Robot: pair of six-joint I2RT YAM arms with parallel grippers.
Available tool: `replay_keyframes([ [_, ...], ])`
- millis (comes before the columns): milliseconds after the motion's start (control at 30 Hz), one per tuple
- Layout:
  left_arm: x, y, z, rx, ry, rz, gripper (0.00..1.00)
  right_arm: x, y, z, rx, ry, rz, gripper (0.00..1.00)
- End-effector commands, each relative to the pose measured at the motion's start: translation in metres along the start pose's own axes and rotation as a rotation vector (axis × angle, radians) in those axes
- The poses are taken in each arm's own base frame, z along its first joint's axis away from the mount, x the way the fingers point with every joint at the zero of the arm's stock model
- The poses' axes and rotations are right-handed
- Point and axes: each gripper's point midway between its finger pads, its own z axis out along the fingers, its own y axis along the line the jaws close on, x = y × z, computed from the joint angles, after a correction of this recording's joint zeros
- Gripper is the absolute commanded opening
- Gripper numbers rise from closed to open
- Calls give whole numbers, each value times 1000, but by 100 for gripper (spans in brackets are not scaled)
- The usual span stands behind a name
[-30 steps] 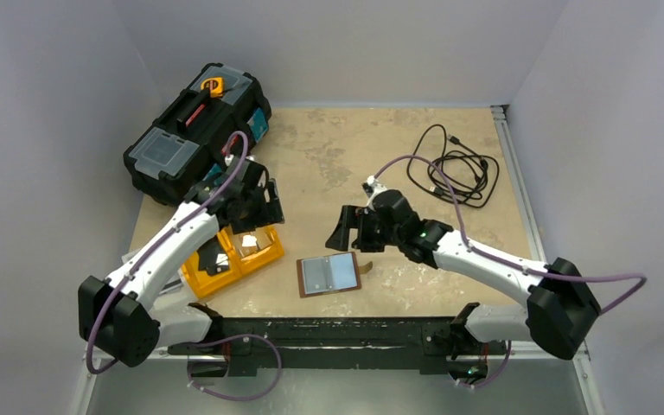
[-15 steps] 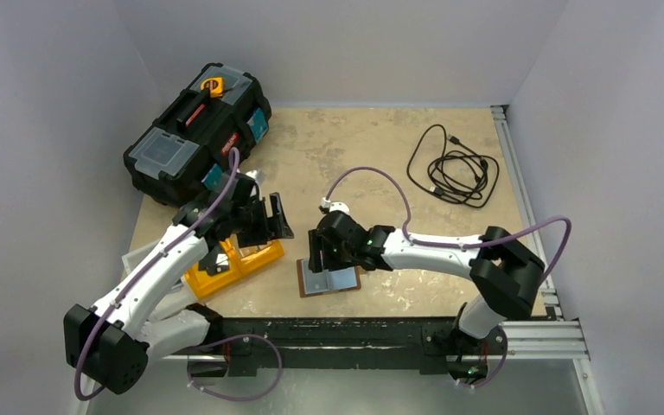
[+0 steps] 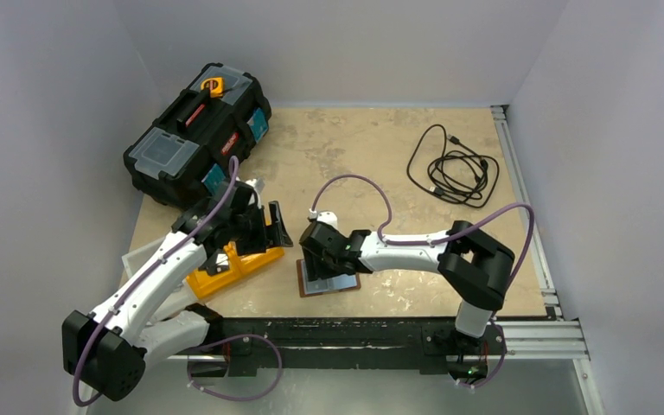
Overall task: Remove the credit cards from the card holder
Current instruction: Remove the credit card from the card holder.
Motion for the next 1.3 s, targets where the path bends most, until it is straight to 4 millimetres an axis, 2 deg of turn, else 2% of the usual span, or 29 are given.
replay_keyframes([
  [0,-1,-5,-2,42,-20,20,76,-2,-5,3,48,-9,34,49],
  [200,7,-4,5,59,7,8,76,23,-12,11,20,52,62,32],
  [367,22,-12,18,75,52,26,76,31,-17,14,-5,71,93,15],
  [500,35,-24,32,95,93,31,72,34,-17,13,-58,71,121,8],
  [667,50,-35,56,120,149,5,56,34,-15,11,-144,68,151,6],
  [800,59,-36,74,114,192,-9,45,35,-17,11,-190,72,172,5],
  [1267,88,-28,109,86,290,-35,32,38,-25,15,-263,90,220,3],
])
